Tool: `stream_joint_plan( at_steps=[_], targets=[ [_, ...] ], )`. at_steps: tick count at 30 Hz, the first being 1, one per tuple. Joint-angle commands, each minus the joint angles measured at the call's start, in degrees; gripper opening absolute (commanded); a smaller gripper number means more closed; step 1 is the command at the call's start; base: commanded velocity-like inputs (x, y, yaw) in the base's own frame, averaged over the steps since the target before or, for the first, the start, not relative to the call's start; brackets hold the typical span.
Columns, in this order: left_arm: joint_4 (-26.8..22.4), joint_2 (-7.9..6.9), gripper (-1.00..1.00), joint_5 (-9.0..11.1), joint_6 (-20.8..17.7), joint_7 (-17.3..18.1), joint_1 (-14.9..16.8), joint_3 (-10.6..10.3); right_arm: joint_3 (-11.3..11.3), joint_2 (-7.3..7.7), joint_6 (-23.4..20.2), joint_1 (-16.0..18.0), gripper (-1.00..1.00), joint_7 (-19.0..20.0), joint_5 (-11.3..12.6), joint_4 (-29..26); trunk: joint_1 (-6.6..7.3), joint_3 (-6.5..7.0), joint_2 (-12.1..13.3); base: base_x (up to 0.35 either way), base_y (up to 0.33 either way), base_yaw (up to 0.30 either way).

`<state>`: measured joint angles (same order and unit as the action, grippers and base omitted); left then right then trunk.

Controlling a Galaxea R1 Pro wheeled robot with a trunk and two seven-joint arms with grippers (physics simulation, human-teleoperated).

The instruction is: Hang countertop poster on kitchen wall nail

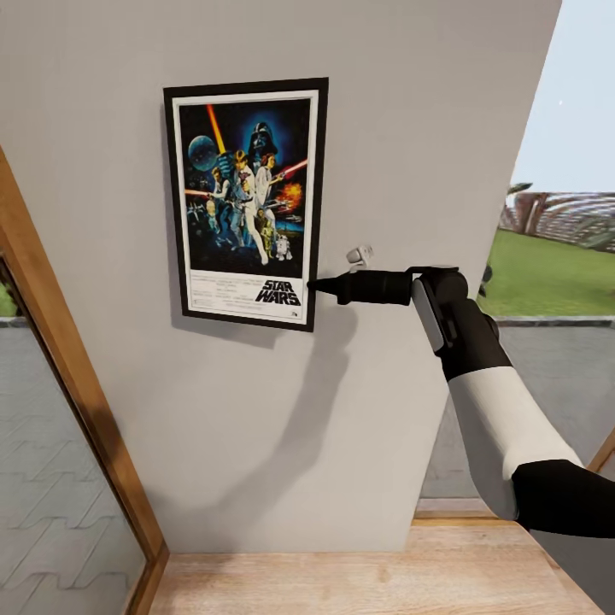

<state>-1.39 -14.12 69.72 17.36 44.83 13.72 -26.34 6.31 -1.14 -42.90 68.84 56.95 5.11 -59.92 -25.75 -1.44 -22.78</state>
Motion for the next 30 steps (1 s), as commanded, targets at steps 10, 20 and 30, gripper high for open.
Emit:
stream_joint_plan(
  at_steps=[10,20,30],
  targets=[
    [0.0,-0.01,1.0,0.3,0.3,0.1,0.0,-0.5,0.0,0.01,-0.6,0.1,-1.0,-0.1,0.6,0.0,-0.04,-0.14,-0.1,0.0,0.0,0.0],
    [0.0,-0.11,1.0,0.3,0.4,0.1,0.0,-0.6,0.2,0.0,-0.4,-0.6,-1.0,1.5,0.7,0.0,-0.04,-0.14,-0.1,0.0,0.0,0.0],
    [0.0,-0.12,1.0,0.3,0.4,0.1,0.0,-0.6,0.2,0.01,-0.3,-0.6,-1.0,3.8,0.7,0.0,-0.04,-0.14,-0.1,0.0,0.0,0.0]
  ],
)
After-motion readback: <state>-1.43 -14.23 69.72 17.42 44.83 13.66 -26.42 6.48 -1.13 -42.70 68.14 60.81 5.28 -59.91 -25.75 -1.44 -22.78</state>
